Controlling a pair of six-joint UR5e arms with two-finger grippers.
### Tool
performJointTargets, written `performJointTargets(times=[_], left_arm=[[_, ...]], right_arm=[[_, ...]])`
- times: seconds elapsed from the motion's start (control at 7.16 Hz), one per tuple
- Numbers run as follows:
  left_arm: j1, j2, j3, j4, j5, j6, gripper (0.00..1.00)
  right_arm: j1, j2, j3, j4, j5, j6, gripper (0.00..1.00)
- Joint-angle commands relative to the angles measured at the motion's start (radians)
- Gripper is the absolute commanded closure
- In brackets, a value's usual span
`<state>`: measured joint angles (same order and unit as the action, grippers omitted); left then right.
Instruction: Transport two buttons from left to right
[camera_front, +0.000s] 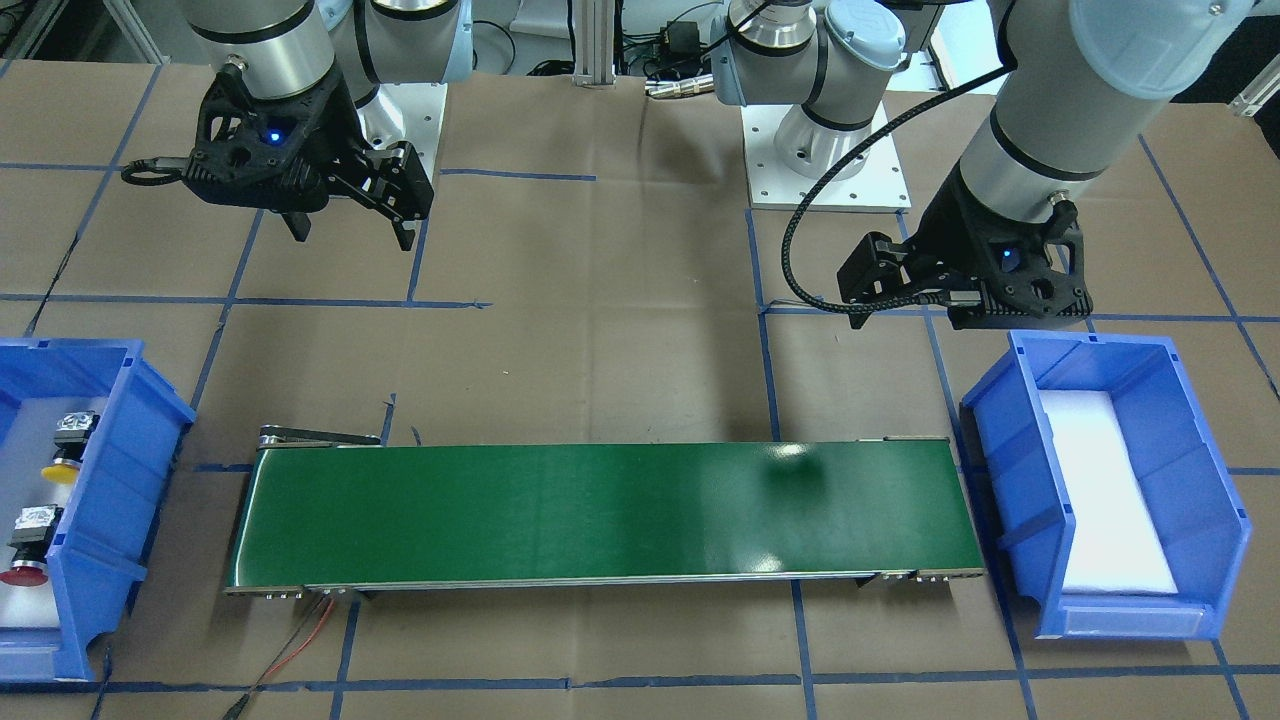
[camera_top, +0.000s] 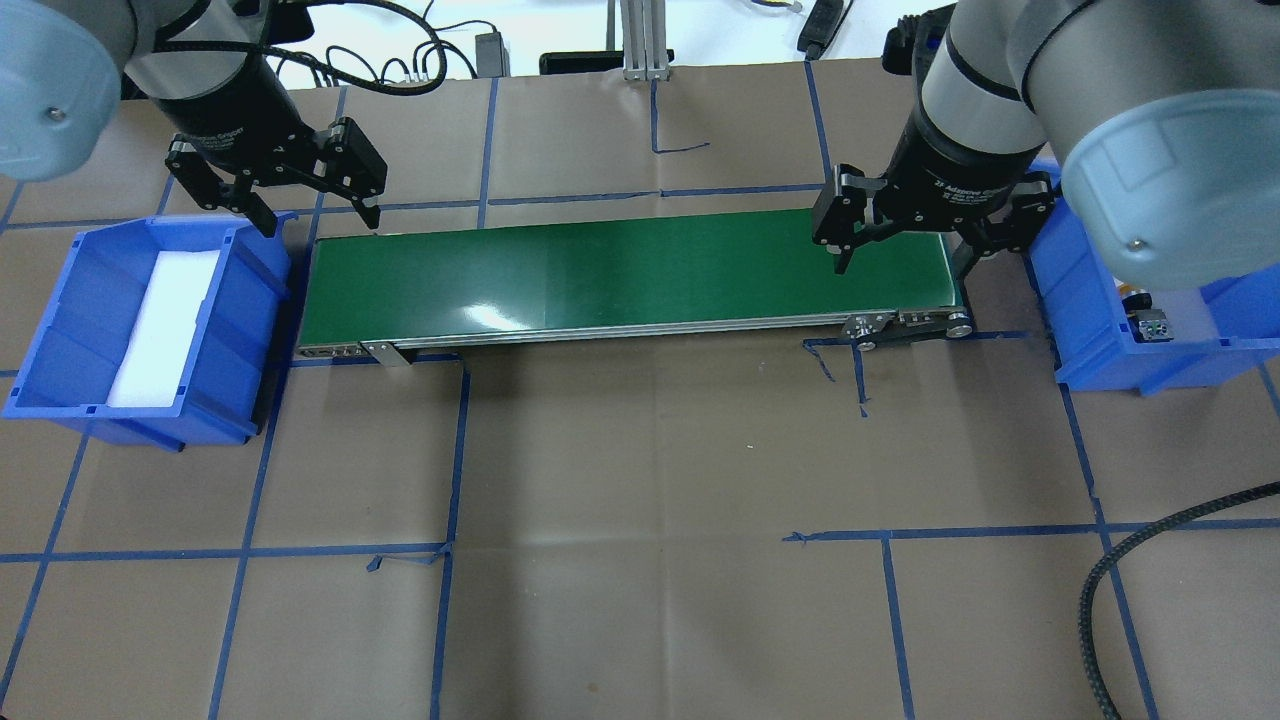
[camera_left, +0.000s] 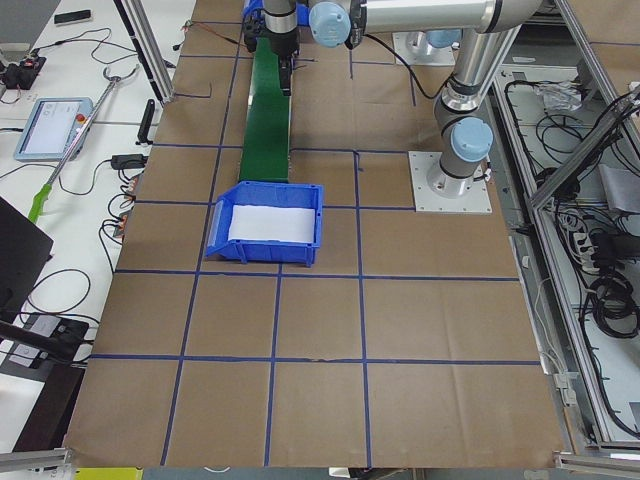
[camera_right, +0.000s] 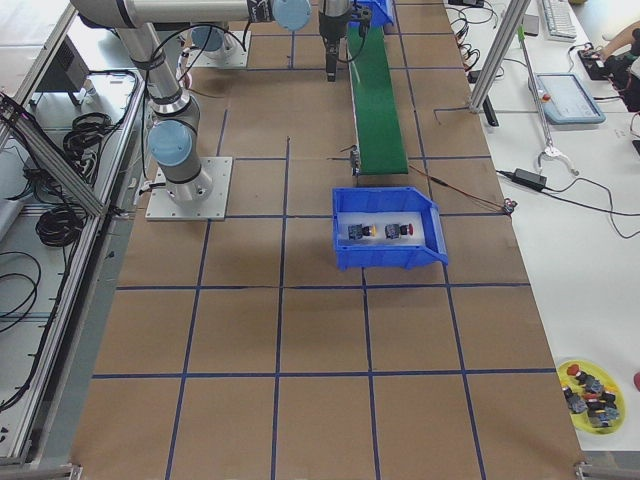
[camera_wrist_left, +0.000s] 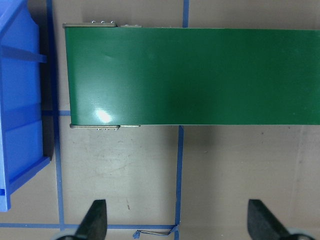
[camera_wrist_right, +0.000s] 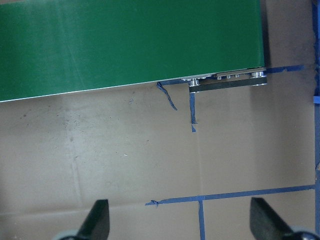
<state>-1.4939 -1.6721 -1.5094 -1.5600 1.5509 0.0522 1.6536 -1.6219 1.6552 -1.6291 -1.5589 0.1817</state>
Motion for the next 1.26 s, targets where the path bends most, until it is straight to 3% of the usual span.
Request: performJointTargets(times=[0.0,1.12], left_arm=[[0.001,0.000,0.000,0.000,0.002,0.000,0.00],[0.001,0.008,-0.012,-0.002,0.000,0.003,0.00]], right_arm=[[0.000,0.000,0.002,0.000,-0.001,0.001,0.00],[0.000,0.004,0.005,-0.002,-0.001,0.002,0.00]])
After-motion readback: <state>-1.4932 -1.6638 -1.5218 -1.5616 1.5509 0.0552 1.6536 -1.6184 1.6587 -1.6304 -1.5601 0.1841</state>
